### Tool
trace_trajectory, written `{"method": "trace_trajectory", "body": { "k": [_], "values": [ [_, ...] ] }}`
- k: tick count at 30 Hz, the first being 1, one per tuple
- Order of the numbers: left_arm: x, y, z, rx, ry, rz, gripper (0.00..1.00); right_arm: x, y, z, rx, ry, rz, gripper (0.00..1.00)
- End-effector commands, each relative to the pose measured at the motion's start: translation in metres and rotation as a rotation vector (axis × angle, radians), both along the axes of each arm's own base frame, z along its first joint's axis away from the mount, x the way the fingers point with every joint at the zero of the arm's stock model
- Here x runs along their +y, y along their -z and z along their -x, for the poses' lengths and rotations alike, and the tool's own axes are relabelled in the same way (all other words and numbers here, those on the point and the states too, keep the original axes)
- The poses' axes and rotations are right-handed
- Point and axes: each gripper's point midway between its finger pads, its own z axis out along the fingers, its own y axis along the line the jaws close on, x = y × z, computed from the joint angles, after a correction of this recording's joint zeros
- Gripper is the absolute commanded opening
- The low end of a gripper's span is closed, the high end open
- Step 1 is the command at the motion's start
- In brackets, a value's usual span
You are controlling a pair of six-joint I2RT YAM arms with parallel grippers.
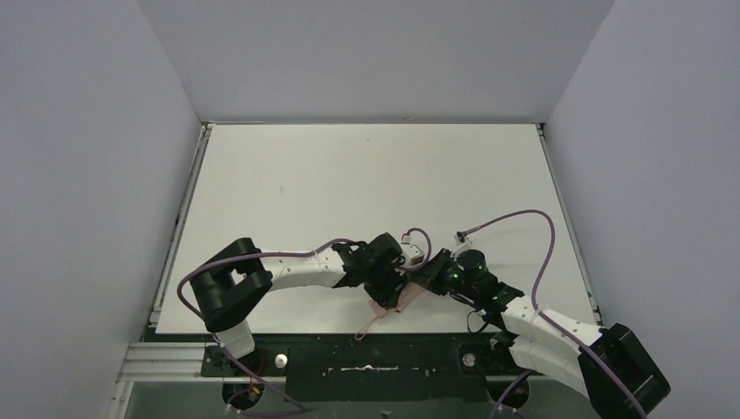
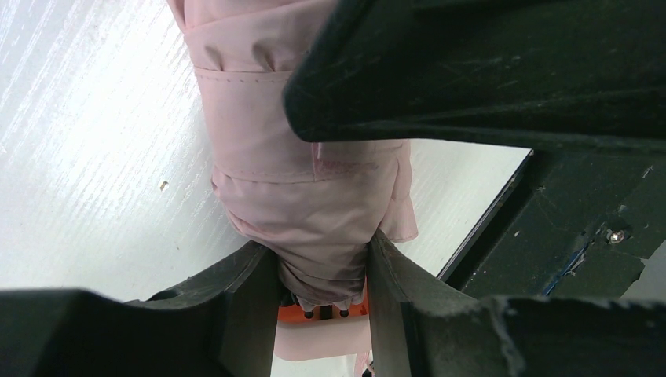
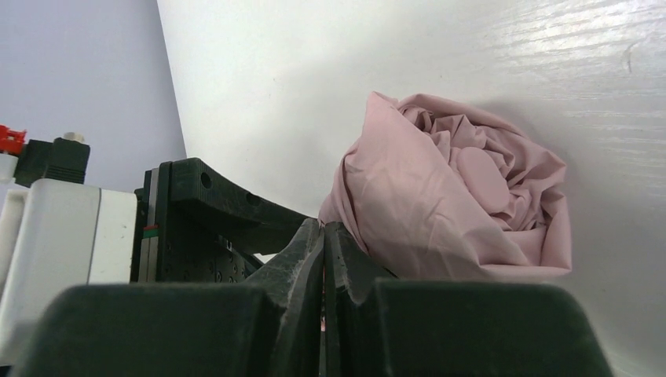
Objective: Put away the umbrella
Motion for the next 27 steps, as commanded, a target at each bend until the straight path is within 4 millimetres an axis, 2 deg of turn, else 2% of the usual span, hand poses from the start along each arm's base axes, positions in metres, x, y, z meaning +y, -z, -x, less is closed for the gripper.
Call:
{"method": "trace_trajectory", "body": {
  "k": [1, 7, 9, 11, 15, 18, 20, 24, 27],
  "values": [
    [0.025, 0.021, 0.024, 0.106, 0.03, -0.117, 0.0, -0.011, 0.021, -0.002, -0.009, 0.034, 0.092, 0.0],
    [0.025, 0.019, 0.022, 0.103, 0.03, -0.108, 0.0, -0.036, 0.057, 0.012, 0.026, 0.058, 0.277, 0.0],
    [0.026, 0.017, 0.02, 0.098, 0.031, -0.106, 0.0, -0.043, 0.062, 0.016, 0.035, 0.076, 0.309, 0.0],
    [0.029, 0.014, 0.015, 0.086, 0.046, -0.114, 0.0, -0.048, 0.054, 0.013, 0.027, 0.097, 0.331, 0.0],
    [0.034, 0.002, -0.007, 0.052, 0.093, -0.131, 0.0, -0.065, 0.007, -0.01, -0.082, 0.169, 0.423, 0.0],
    [0.038, -0.01, -0.033, 0.009, 0.151, -0.145, 0.0, -0.082, -0.019, -0.021, -0.088, 0.192, 0.504, 0.05],
    [0.041, -0.016, -0.054, -0.033, 0.18, -0.157, 0.0, -0.092, -0.029, -0.026, -0.073, 0.194, 0.549, 0.09],
    [0.041, -0.041, -0.091, -0.104, 0.185, -0.152, 0.2, -0.105, -0.038, -0.038, -0.046, 0.155, 0.602, 0.16],
    [0.039, -0.066, -0.108, -0.155, 0.178, -0.111, 0.38, -0.107, -0.047, -0.049, -0.032, 0.103, 0.627, 0.21]
  ]
}}
